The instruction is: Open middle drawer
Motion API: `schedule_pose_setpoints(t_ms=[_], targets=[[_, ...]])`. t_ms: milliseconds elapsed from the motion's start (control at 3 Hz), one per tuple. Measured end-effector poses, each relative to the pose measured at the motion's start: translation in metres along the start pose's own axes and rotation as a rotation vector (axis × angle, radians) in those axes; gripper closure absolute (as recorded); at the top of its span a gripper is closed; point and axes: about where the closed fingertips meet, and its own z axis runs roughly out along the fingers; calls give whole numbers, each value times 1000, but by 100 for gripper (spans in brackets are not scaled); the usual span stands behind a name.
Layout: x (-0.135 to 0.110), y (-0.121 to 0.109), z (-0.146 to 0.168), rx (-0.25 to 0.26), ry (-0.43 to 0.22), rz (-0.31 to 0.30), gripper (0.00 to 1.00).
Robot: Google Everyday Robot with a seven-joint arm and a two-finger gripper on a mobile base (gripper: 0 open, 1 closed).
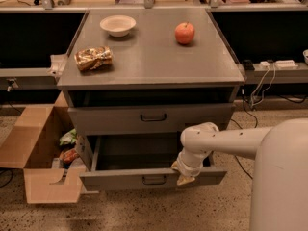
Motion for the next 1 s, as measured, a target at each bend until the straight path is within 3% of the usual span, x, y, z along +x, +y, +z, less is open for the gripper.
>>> schedule_pose_setpoints(t_ms=[333, 1000], targets=[[-2, 2, -3, 3, -5, -4, 100], [-4, 1, -6, 2, -7, -6, 100]])
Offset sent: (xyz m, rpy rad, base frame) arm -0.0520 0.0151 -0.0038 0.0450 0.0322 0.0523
